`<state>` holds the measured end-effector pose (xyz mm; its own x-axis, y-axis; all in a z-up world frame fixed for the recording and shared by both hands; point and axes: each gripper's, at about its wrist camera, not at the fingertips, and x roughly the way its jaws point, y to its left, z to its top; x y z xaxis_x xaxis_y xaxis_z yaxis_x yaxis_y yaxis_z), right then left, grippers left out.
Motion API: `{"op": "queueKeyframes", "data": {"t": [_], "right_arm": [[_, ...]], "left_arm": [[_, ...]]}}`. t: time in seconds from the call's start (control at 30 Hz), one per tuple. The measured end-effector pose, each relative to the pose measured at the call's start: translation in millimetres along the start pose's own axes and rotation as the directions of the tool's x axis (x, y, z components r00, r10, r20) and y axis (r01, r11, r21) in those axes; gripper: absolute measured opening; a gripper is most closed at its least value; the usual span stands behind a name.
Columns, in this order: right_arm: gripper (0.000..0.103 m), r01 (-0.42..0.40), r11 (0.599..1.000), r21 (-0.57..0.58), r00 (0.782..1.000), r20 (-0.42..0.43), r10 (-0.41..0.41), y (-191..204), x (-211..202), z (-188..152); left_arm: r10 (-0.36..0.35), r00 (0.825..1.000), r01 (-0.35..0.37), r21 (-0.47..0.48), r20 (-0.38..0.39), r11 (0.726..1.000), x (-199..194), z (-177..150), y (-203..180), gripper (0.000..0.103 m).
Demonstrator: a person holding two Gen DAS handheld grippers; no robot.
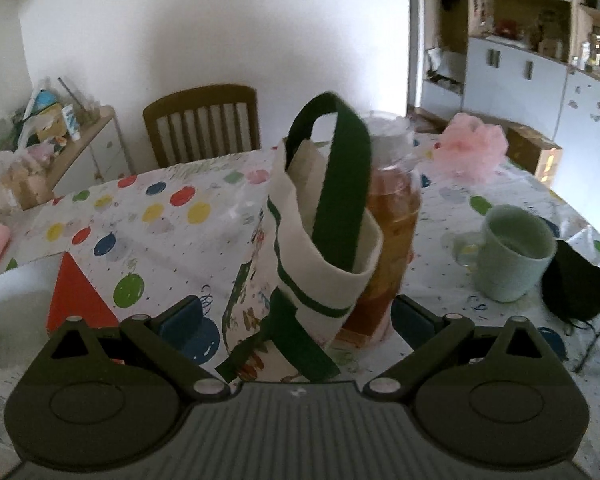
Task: Organize soft objects
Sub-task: 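Grasp the green-handled tote bag with the left tool while the right tool grasps the black mask, then lift the tote bag with the left tool while the right tool carries the black mask toward the box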
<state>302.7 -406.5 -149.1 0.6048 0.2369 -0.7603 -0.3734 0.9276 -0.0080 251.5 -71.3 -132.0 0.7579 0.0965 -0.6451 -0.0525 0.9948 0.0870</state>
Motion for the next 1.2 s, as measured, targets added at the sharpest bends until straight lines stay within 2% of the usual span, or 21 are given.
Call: {"op": "queueKeyframes", "data": {"t": [0.3,0.5,0.6,0.77,0.83,0.9,0.97,1.03,1.17,1.2], "right_arm": [[0.103,-0.008,1.0,-0.005,0.999,-0.038,0.008,-9,50,17],[0.103,0.019,1.0,-0.008,0.996,-0.084,-0.02,-12,77,19],[0.101,0.03,1.0,-0.001,0.995,-0.1,-0.03,-13,84,18],[0.087,0.017,1.0,0.022,0.992,-0.122,-0.014,-13,89,16],[0.084,0.018,1.0,0.025,0.992,-0.125,-0.014,-13,90,16],[0.081,0.019,0.999,0.033,0.992,-0.123,-0.015,-13,90,15],[0.073,0.016,0.999,0.039,0.993,-0.119,-0.012,-12,89,15],[0.069,0.018,0.999,0.04,0.993,-0.118,-0.013,-10,88,16],[0.051,0.028,0.998,0.049,0.993,-0.118,-0.022,-8,85,17],[0.05,0.033,0.998,0.046,0.993,-0.117,-0.027,-7,85,17]], "left_arm": [[0.072,0.996,-0.071,0.018,-0.05,0.997,24,-7,0,0.101],[0.075,0.996,-0.075,0.012,-0.053,0.997,32,-8,-1,0.1],[0.074,0.996,-0.073,0.013,-0.059,0.997,35,-7,-3,0.09],[0.071,0.996,-0.072,-0.015,-0.063,0.997,38,-3,0,0.071],[0.073,0.995,-0.075,-0.022,-0.062,0.997,37,-1,2,0.061],[0.082,0.995,-0.083,-0.021,-0.065,0.996,38,1,2,0.056],[0.086,0.994,-0.087,-0.021,-0.064,0.996,37,2,1,0.052],[0.086,0.994,-0.087,-0.025,-0.062,0.996,36,3,2,0.04],[0.085,0.995,-0.087,-0.032,-0.052,0.996,33,6,5,0.033],[0.083,0.995,-0.085,-0.038,-0.048,0.996,32,7,6,0.031]]}}
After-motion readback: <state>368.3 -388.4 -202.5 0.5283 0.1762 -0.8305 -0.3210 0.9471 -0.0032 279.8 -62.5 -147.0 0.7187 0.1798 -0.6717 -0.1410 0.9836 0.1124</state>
